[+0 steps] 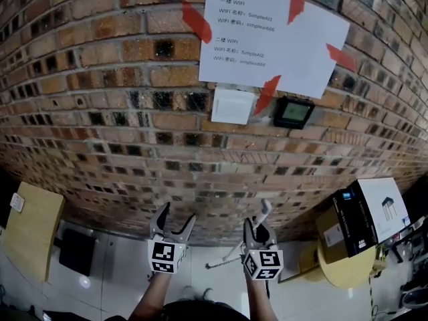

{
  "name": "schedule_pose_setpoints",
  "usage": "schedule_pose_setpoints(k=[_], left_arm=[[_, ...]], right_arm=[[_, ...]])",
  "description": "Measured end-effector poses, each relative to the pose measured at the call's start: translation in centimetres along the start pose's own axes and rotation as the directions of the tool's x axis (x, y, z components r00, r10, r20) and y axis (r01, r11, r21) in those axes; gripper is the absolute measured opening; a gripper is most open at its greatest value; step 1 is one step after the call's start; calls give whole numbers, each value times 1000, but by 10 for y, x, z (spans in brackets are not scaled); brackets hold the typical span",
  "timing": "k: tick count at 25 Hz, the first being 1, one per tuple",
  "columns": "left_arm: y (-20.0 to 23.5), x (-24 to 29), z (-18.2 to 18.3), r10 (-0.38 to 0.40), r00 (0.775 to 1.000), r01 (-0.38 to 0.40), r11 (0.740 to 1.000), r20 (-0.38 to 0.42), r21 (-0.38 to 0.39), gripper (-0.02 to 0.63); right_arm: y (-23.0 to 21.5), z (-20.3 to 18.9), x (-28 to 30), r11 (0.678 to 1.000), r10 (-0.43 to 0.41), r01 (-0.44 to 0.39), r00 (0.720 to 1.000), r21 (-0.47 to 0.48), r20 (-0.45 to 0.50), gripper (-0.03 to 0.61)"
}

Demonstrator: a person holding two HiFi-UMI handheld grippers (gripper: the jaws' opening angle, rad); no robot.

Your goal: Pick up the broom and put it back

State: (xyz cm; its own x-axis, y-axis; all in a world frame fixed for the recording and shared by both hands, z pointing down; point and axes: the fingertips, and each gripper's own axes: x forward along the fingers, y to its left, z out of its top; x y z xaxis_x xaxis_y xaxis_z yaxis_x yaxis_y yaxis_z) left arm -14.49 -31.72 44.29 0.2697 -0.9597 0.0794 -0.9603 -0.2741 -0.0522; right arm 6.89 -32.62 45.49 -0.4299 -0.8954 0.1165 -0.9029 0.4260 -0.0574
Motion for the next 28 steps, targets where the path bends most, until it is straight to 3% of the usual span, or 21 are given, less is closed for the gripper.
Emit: schedule_pose_setpoints(k=[9,21,28], left_arm=[[-1,-10,23,6,998,-7,1000,65,16,351],[2,-19,29,-4,997,4,1000,81,1,351],[-11,-17,28,-54,995,54,999,79,0,351]], right_arm=[[17,15,-21,1000,16,-16,1000,16,17,77],[37,26,-21,999,53,-53,998,7,34,75],[26,21,-24,1000,25,-25,999,-1,20,75]])
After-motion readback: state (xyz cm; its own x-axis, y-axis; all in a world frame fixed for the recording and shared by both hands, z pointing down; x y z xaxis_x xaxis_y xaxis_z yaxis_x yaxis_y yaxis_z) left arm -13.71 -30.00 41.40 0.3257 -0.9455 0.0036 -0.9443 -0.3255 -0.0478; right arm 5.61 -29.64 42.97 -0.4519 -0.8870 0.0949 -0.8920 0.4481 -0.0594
